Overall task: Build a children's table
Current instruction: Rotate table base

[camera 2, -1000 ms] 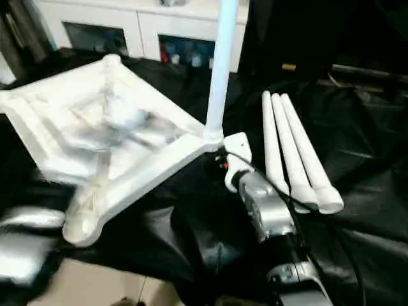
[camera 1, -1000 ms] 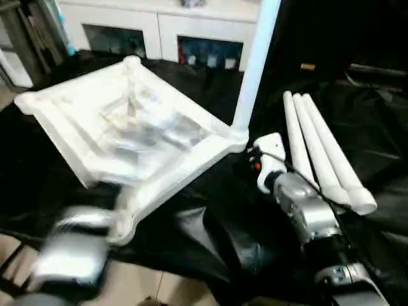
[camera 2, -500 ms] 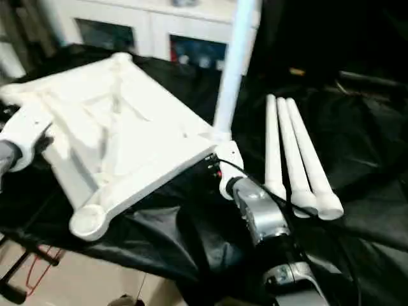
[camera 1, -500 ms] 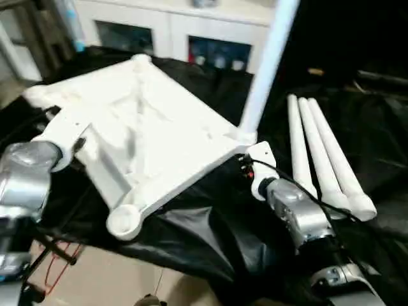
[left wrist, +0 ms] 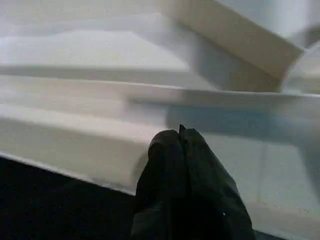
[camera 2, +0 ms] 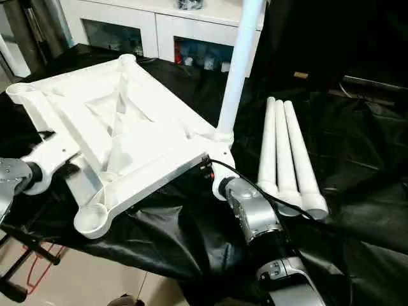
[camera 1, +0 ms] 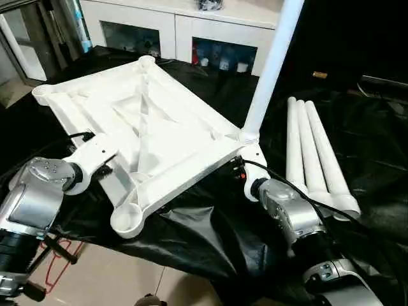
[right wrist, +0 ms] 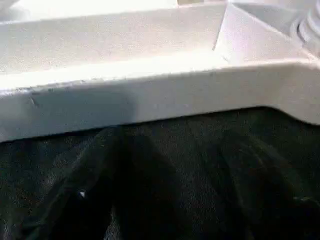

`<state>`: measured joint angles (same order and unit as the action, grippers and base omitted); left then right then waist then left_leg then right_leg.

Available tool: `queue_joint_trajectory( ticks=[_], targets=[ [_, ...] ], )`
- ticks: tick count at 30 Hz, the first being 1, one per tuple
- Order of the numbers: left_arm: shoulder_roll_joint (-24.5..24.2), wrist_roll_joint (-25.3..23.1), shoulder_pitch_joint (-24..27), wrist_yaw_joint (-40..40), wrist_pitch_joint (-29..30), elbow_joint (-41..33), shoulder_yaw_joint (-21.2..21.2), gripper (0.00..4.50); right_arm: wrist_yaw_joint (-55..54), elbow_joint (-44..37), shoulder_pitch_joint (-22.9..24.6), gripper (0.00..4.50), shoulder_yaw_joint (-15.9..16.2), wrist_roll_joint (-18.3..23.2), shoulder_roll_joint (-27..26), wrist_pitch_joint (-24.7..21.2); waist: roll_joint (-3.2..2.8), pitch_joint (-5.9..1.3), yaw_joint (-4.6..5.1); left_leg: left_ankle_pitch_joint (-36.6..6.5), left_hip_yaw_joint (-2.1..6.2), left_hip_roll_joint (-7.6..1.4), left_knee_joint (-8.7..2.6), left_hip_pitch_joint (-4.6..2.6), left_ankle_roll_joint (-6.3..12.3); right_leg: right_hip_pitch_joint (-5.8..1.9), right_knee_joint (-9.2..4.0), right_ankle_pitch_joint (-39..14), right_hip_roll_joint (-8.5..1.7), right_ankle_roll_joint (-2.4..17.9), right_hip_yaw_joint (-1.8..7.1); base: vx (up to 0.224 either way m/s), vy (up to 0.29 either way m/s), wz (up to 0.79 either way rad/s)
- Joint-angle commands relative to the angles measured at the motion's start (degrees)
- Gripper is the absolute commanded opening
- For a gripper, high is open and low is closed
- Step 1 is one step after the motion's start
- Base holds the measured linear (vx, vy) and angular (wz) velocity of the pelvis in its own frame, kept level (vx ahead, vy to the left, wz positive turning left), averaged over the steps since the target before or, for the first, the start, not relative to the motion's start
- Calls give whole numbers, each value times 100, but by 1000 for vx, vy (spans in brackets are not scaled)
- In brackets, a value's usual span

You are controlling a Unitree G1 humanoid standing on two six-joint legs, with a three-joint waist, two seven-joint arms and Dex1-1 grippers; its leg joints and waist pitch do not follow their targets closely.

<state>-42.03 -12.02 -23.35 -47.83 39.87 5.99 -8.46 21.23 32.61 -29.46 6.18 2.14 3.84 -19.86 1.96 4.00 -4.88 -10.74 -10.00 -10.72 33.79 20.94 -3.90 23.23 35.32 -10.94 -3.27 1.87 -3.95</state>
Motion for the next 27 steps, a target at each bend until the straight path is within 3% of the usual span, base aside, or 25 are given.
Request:
queue_joint_trajectory(
  ticks=[1,7,12,15,20,27],
  targets=[
    [-127,40,26,-334,12,-31,-294,0,8,94,-119,302,-25,25,10,-30,-118,-427,29,-575,75,-235,-399,-82,-75,-324,-299,-262,-485,1209,345,0,0,0],
    [-259,391,143,-1183,-36,-331,-667,0,47,316,-235,266,-40,10,-9,89,-137,-432,89,-562,70,-241,-391,-87,-111,-329,-285,-206,-491,1316,348,0,0,0],
    [-25,850,211,-1667,-63,-610,-827,0,93,420,-320,223,-40,23,-45,155,-120,-424,116,-657,62,-239,-390,-91,-120,-335,-298,-320,-490,1326,351,0,0,0],
    [138,942,164,-1741,-113,-589,-944,0,118,536,-377,193,-41,17,-63,220,-130,-425,117,-648,69,-241,-394,-86,-135,-341,-289,-299,-481,1320,343,0,0,0],
    [483,1071,62,-1733,-14,-670,-1097,0,168,626,-425,154,-29,20,-82,285,-94,-417,126,-746,66,-232,-388,-78,-117,-359,-328,-643,-498,1233,359,0,0,0],
    [1100,1100,-245,-1538,-117,-526,-1288,0,298,739,-477,94,-2,55,-146,403,-77,-425,133,-697,64,-225,-375,-69,-59,-361,-327,-617,-485,1222,354,0,0,0]
  ],
)
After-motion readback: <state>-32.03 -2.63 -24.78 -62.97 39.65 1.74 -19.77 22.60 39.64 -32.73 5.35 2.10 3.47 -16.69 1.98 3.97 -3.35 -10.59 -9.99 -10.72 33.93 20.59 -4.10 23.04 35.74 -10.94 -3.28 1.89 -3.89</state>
